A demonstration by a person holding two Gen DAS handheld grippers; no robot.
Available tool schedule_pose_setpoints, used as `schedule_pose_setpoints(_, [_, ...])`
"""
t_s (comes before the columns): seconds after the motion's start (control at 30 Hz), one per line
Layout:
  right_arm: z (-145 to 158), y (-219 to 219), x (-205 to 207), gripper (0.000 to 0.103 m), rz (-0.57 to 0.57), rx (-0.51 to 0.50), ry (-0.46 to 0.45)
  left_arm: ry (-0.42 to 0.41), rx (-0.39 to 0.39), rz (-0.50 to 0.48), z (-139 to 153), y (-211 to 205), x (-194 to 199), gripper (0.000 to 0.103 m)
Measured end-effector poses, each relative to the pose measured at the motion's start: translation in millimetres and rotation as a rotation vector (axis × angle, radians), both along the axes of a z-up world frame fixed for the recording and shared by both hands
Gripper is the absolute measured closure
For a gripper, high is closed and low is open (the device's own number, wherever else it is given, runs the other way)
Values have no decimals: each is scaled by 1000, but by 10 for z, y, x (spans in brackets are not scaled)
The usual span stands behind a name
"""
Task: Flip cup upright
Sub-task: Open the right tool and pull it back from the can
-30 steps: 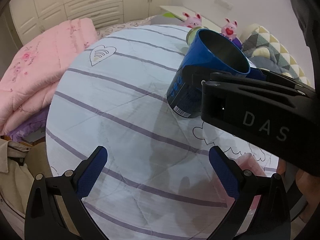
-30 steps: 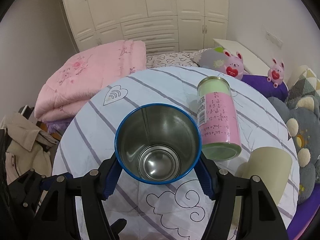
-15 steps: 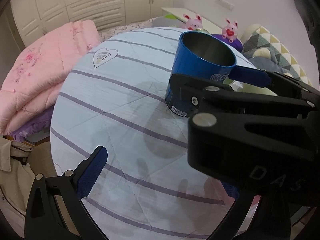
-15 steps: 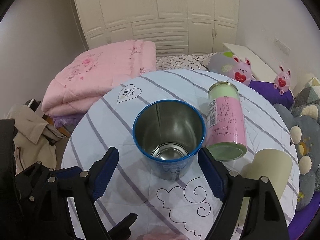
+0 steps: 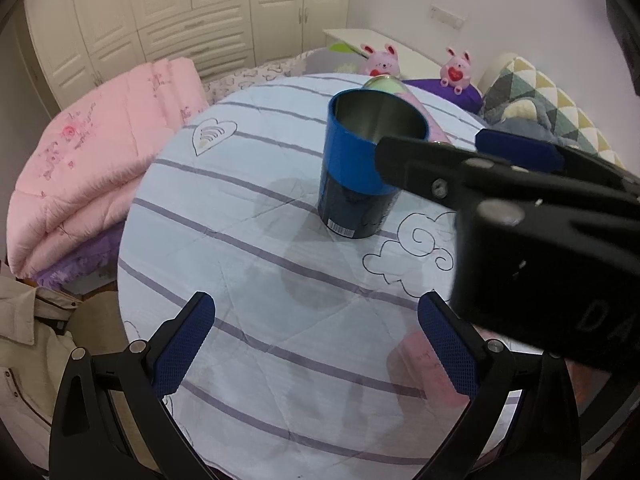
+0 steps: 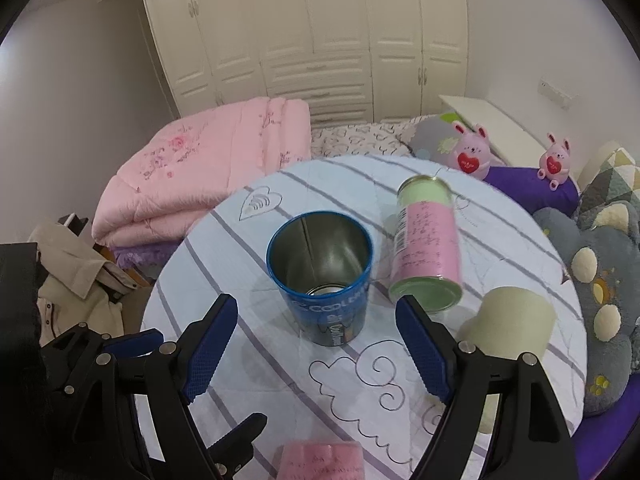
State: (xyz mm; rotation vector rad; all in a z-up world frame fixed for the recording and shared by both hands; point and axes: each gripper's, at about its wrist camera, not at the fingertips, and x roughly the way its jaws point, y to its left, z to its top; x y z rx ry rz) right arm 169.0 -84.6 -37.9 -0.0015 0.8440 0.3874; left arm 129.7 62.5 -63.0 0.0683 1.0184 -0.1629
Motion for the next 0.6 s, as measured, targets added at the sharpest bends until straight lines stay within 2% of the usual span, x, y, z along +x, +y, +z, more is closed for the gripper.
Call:
schedule_pose_setpoints(0.37, [195, -353, -209, 20, -25, 47, -46, -59, 48, 9, 172, -207, -189, 1])
schedule_pose_setpoints(0.6, [217, -646, -351, 20, -52, 93, -58, -77, 48, 28, 225, -378, -278, 1])
